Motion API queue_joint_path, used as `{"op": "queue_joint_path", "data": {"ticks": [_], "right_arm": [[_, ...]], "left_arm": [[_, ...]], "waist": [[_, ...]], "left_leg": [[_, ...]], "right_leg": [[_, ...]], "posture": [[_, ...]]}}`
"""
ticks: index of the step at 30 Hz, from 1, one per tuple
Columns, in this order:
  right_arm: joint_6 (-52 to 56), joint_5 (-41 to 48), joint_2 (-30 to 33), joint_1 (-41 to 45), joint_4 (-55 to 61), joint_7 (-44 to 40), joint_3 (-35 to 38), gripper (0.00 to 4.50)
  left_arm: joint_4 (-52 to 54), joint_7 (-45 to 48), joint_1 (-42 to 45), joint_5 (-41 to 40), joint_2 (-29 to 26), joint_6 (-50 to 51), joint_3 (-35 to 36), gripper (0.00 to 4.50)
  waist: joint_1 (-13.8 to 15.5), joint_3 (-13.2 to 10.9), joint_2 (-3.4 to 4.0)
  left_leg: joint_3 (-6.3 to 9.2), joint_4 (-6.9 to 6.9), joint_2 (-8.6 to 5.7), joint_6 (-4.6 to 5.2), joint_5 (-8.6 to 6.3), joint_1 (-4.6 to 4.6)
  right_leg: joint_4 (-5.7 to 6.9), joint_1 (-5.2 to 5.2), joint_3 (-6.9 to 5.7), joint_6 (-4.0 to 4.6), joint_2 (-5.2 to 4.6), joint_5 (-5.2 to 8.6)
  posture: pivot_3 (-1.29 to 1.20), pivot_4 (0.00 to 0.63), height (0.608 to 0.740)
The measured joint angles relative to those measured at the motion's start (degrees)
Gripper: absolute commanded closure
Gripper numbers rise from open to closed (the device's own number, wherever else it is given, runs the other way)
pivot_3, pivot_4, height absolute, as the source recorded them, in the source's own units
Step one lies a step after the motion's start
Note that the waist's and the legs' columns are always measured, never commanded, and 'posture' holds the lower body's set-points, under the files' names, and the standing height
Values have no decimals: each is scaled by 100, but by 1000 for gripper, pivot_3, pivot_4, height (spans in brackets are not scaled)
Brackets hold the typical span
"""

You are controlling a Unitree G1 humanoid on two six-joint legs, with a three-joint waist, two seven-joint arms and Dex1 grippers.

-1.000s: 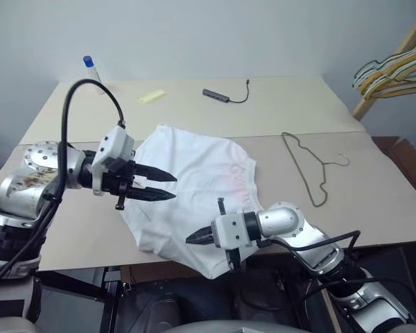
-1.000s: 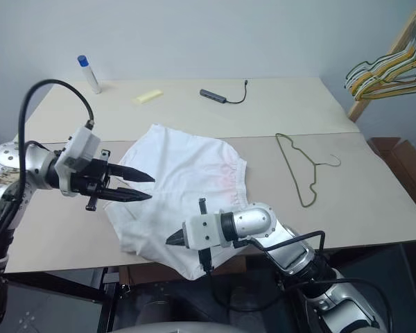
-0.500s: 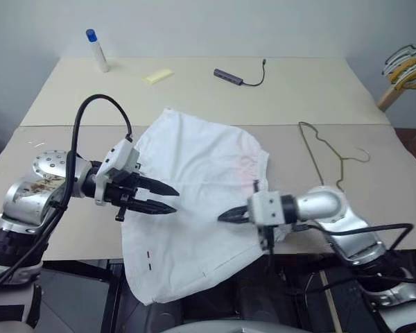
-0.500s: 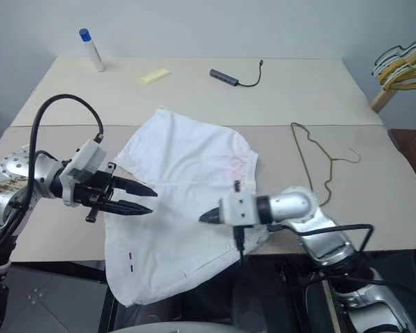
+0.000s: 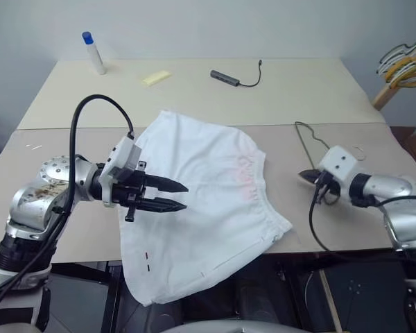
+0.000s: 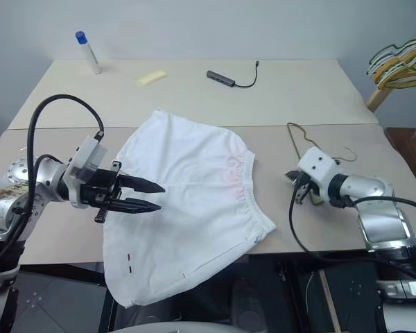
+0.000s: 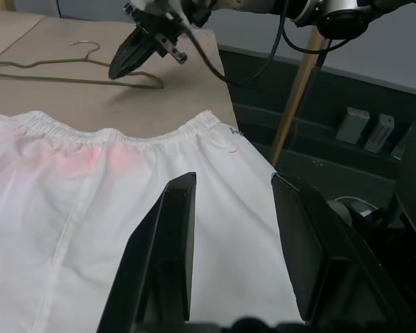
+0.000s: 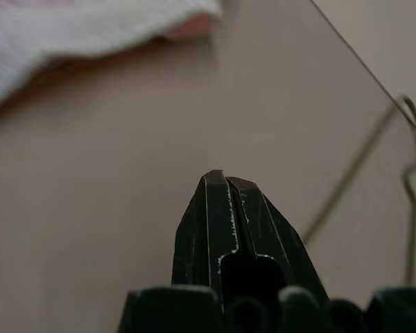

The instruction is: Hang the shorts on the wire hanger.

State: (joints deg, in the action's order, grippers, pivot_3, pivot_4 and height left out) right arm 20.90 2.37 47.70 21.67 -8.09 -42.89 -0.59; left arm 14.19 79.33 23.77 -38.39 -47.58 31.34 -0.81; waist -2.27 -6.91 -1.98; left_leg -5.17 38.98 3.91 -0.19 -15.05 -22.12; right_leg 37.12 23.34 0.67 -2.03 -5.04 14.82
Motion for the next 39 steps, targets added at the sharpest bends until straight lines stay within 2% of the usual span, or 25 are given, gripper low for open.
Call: {"op": "queue_joint_path", "data": {"ticks": [4,8,17,22,25,32,37,39], "right_arm": [[662,-389,-128,489,-742,662,-12,4479],[1138,-526,-146,718,-1038,913,-12,3175],[1840,-440,-24,511,-988,317,-181,55],[1802,-447,-228,797,-1571,454,-204,55],[1634,-465,-311,920,-1905,479,-272,661],[1451,-572,-366,917,-1937,245,-576,3005],[1415,-624,-348,916,-1869,71,-710,4493],[1403,-681,-324,916,-1841,37,-764,4493]], "left_arm": [[8,-48,44,0,61,-21,12,2626],[10,-118,104,-1,120,-46,22,2626],[-9,-168,173,8,206,-129,20,2626],[-46,-174,249,17,242,-137,-5,2626],[-124,-178,255,58,259,-149,-18,2626],[-187,-172,328,227,273,-269,-20,2626],[-319,-138,380,257,278,-306,-26,2626],[-387,-105,460,277,278,-359,-27,2626]], "waist": [[-58,124,9],[-112,215,25],[-182,276,53],[-224,310,49],[-236,365,31],[-267,432,12],[-282,435,16],[-279,435,16]], "left_leg": [[0,0,-3,-3,2,-8],[2,-2,-4,-3,2,-7],[5,-1,-6,-3,2,2],[4,-1,-5,-3,2,15],[5,-1,-5,-3,2,18],[8,0,-6,-2,2,25],[10,-1,-6,-2,2,23],[10,-1,-6,-2,2,22]], "right_leg": [[-3,6,0,-5,-2,-3],[-3,5,0,-8,-2,-3],[-2,-3,1,-9,-1,-4],[-2,-15,4,-9,0,-4],[-2,-19,3,-9,0,-4],[-3,-28,3,-9,-1,-5],[-2,-26,2,-9,-1,-5],[-2,-26,1,-10,-1,-5]], "posture": [[-49,0,740],[-46,0,740],[-49,0,740],[-49,0,740],[-49,0,740],[-46,0,740],[-53,0,740],[-55,0,740]]}}
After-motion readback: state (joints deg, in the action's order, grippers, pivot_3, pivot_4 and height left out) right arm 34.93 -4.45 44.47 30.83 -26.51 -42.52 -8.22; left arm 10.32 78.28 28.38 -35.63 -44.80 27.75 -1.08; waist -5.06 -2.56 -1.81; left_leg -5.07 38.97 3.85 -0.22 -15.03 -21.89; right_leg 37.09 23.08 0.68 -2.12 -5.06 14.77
